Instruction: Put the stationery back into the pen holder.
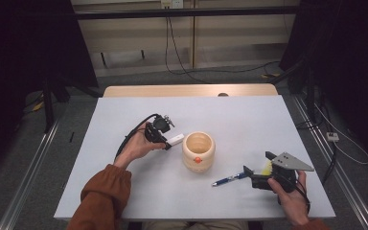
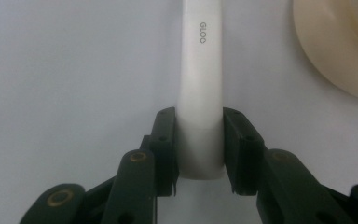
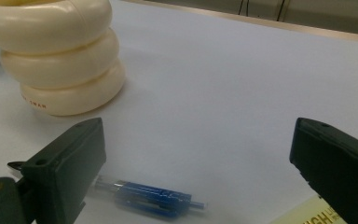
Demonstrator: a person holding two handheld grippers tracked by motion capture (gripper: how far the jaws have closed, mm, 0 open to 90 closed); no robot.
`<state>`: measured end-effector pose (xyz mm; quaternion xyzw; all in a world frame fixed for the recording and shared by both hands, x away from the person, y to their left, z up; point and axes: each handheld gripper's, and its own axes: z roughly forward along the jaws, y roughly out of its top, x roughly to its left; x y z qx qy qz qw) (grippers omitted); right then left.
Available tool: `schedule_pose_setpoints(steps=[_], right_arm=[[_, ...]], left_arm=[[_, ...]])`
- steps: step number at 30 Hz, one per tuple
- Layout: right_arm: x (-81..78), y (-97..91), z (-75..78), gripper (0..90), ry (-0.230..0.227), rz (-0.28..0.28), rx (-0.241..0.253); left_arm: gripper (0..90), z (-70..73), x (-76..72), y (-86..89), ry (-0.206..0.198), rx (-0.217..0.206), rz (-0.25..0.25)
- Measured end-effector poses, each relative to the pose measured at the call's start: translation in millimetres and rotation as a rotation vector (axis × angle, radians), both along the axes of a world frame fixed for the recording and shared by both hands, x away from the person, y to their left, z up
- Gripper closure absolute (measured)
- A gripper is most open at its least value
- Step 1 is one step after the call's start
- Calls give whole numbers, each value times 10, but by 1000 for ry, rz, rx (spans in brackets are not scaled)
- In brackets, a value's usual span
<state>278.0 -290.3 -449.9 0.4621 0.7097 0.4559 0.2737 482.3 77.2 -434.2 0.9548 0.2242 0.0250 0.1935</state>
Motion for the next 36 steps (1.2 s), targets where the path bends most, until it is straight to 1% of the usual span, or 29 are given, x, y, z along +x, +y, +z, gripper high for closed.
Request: schedule_pose_setpoints(steps=[1, 3, 5, 6, 7, 9, 13, 14, 17, 20, 22, 23, 24, 25, 27, 28, 29, 31, 33, 36], right_arm=[[0, -1, 0, 32, -1, 0, 0], [0, -1, 0, 31, -1, 0, 0], [-1, 3, 1, 32, 0, 0, 0], [-1, 3, 1, 31, -1, 1, -2], [-2, 4, 1, 32, -1, 1, -2], [-2, 5, 1, 32, 0, 1, -2], [0, 8, -1, 32, -1, 1, -5], [0, 11, -1, 32, 0, 1, -7], [0, 17, -2, 32, 0, 2, -7], [-4, 24, 2, 32, -2, 4, -10], [-7, 30, 3, 32, -3, 6, -10], [-11, 33, 4, 32, -4, 6, -8], [-15, 36, 7, 32, -6, 7, -10], [-21, 39, 9, 32, -9, 9, -11], [-34, 45, 12, 34, -10, 15, -11], [-40, 50, 15, 34, -13, 15, -9], [-48, 54, 19, 34, -15, 15, -8], [-67, 65, 28, 33, -21, 20, -12], [-87, 81, 39, 32, -29, 24, -13], [-120, 116, 51, 30, -37, 35, -19]], left_arm=[[678, 9, -5, 15, 3, -11, 9], [678, 46, -13, 58, -10, -21, 12], [678, 92, -37, 106, -4, -48, 20], [678, 117, -47, 136, -5, -52, 11], [678, 132, -72, 158, -6, -62, 20], [678, 162, -110, 216, -9, -65, 10], [677, 199, -188, 342, -16, -115, 23], [677, 206, -208, 370, -22, -133, 34], [677, 242, -263, 422, -27, -154, 38], [677, 288, -340, 433, -35, -151, 25], [677, 306, -412, 430, -32, -161, 24], [677, 318, -441, 436, -36, -155, 7], [677, 325, -484, 435, -39, -151, 14], [677, 335, -515, 442, -40, -142, 3], [677, 340, -589, 462, -28, -167, 15], [677, 347, -618, 481, -33, -160, 6], [677, 351, -656, 496, -32, -166, 14], [677, 369, -711, 529, -35, -161, 12], [677, 393, -772, 558, -32, -172, 22], [677, 404, -868, 588, -32, -161, 2]])
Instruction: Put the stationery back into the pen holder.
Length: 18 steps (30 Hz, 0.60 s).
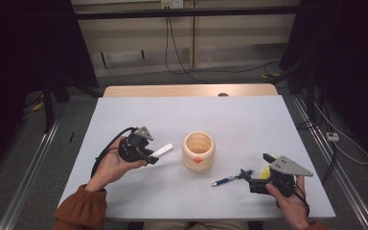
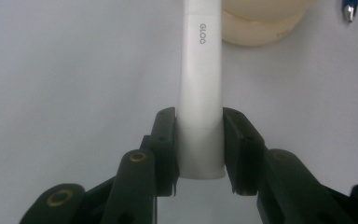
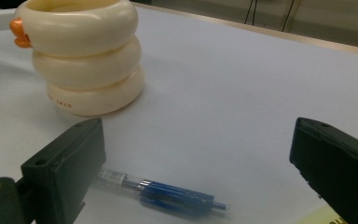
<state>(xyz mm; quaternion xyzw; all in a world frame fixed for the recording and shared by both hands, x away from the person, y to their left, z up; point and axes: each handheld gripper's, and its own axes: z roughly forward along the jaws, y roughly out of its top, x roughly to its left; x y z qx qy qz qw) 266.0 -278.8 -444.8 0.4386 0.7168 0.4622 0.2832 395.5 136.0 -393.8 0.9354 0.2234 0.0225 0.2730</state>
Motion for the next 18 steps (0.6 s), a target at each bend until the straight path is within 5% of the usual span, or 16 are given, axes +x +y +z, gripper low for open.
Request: schedule_pose_setpoints(steps=[18], right_arm=[[-63, 286, -17, 31, -5, 115, -98]], left_arm=[[677, -188, -426, -226, 101, -16, -112]])
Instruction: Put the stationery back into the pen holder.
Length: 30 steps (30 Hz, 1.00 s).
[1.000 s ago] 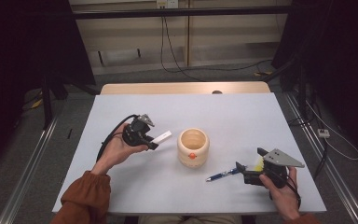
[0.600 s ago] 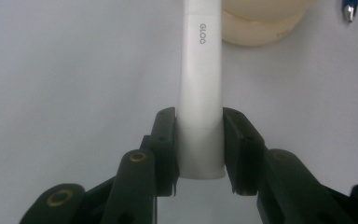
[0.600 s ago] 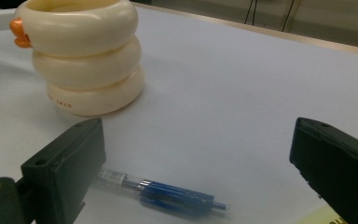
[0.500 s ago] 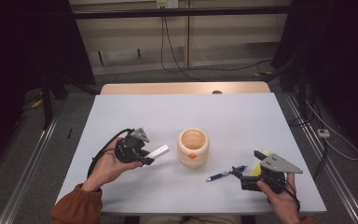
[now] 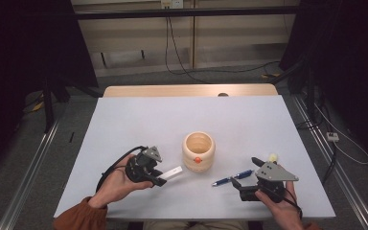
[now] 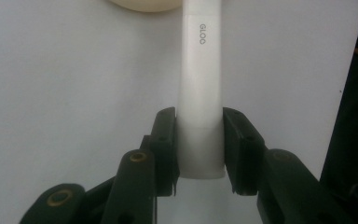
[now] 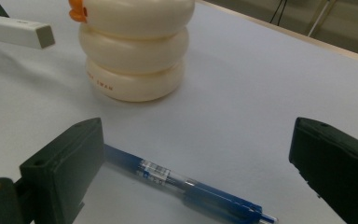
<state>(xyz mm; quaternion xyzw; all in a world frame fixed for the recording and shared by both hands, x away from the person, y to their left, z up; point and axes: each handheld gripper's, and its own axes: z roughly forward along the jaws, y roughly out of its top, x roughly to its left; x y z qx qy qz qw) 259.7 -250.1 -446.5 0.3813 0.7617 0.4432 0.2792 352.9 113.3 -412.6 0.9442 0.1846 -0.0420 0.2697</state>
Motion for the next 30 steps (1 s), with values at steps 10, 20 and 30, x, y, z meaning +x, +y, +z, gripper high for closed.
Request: schedule_pose_setpoints(steps=[10, 20, 30], right_arm=[[-46, 204, -4, 39, -31, 76, -79], [-65, 395, -45, 44, -84, 163, -228], [-93, 514, -68, 103, -155, 207, -357]], left_arm=[[677, 2, -163, -212, 31, -25, -61], [677, 94, -195, -543, 9, -21, -122], [677, 111, -172, -805, 26, -20, -161]])
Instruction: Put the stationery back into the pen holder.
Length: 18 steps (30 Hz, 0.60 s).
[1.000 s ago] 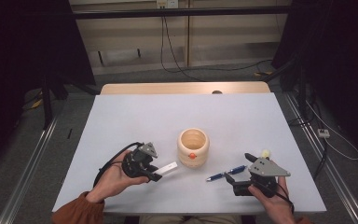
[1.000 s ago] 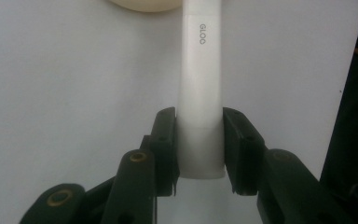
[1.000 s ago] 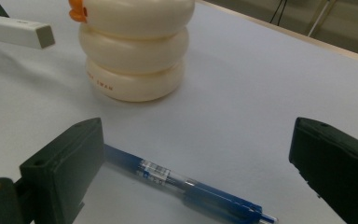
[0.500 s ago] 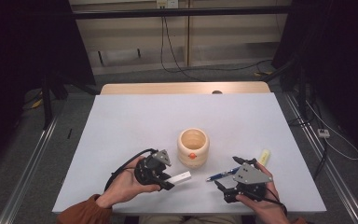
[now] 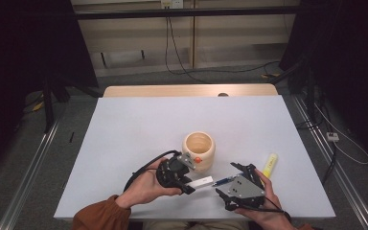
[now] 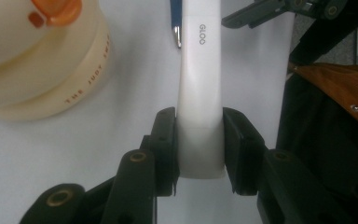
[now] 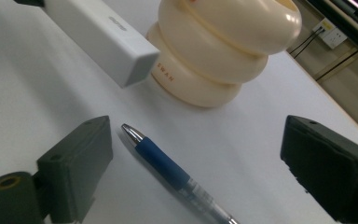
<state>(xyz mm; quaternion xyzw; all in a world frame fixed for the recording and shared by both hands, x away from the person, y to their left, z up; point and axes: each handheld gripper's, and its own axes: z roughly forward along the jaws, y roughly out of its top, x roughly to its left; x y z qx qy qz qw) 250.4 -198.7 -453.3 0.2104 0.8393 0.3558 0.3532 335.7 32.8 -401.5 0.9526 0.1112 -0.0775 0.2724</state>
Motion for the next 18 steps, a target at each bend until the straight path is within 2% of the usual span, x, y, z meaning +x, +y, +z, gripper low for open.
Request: schedule_pose_setpoints(steps=[3, 5, 9, 13, 16, 18], right_arm=[[-6, 51, 6, 141, -43, 18, -77], [-20, 87, 0, 160, -65, 24, -110], [-25, 148, -1, 243, -122, 47, -198], [-52, 195, 2, 273, -174, 59, -254], [-71, 210, -4, 317, -232, 80, -319], [-96, 235, -20, 344, -243, 86, -338]], left_arm=[[677, 18, 27, -68, -2, -2, -4], [676, 27, 42, -115, -9, 2, -18], [676, 25, 51, -200, -10, -3, -37], [676, 15, 53, -260, -6, 9, -38], [676, 0, 64, -301, -6, 13, -40], [677, -4, 65, -326, -9, 7, -39]])
